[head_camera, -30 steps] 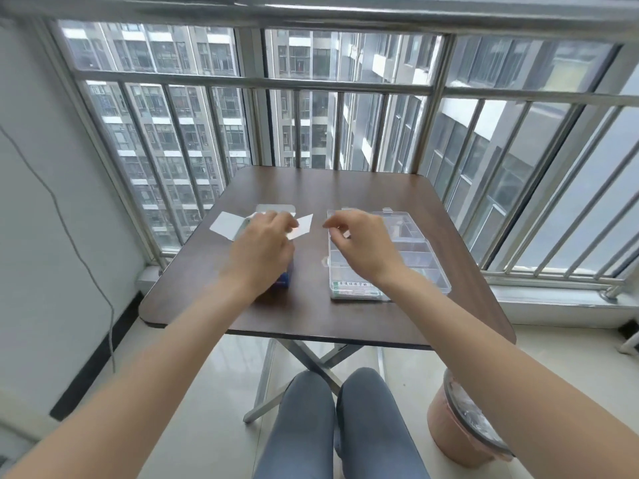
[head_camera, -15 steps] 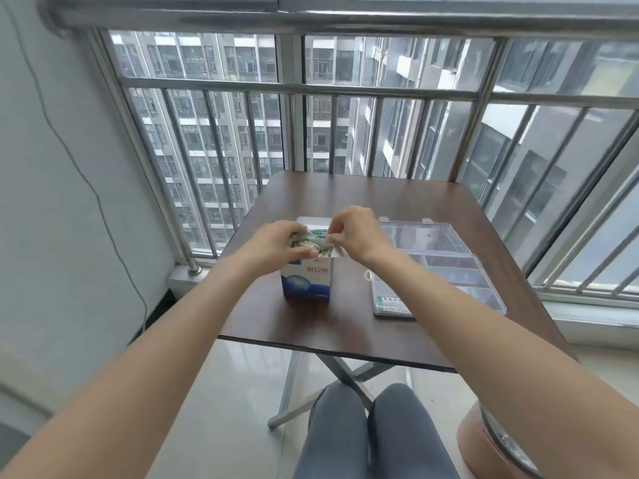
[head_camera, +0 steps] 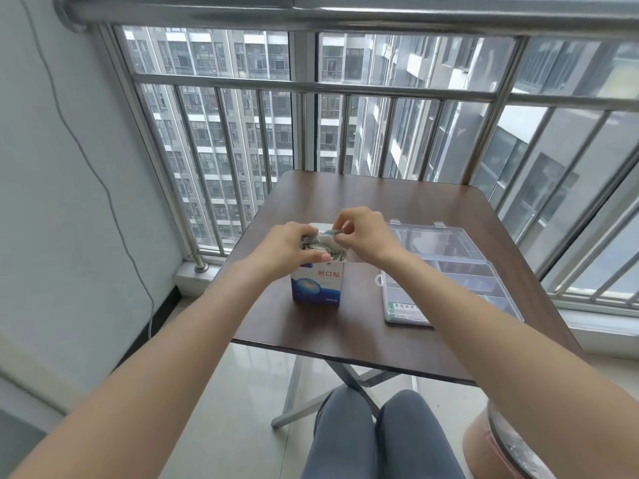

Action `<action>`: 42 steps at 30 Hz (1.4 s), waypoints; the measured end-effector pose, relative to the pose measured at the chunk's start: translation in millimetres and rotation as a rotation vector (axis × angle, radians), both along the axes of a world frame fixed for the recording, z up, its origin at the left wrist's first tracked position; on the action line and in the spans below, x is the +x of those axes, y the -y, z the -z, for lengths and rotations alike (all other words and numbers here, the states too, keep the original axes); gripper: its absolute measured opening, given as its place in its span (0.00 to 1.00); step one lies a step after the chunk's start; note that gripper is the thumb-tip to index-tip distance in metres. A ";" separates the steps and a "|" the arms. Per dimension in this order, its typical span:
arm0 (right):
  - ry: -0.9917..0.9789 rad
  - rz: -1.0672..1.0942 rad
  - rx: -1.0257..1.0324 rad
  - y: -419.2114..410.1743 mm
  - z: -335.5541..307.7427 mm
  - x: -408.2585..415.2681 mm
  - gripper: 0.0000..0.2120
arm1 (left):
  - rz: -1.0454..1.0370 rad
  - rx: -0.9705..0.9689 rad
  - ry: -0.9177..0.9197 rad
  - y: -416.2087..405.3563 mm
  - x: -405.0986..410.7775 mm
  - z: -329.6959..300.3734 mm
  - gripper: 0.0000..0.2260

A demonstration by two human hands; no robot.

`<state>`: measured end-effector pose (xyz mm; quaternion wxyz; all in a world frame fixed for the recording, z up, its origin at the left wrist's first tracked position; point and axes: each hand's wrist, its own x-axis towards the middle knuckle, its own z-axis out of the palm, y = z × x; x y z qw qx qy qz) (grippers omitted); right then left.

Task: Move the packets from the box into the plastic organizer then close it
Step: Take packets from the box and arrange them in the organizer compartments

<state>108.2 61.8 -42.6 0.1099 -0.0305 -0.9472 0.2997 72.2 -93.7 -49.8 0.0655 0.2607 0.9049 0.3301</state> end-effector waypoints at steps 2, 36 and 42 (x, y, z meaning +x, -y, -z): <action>0.046 -0.055 0.071 1.0 -0.8 -1.0 0.03 | 0.006 -0.020 -0.031 0.1 1.7 -1.1 0.28; -0.124 0.131 -1.045 -79.4 -1.6 99.6 0.04 | 0.224 0.545 0.504 -80.7 68.2 -9.7 0.10; -0.109 0.255 -0.907 -107.3 12.8 117.9 0.10 | 0.078 0.690 0.566 -107.2 84.8 10.1 0.04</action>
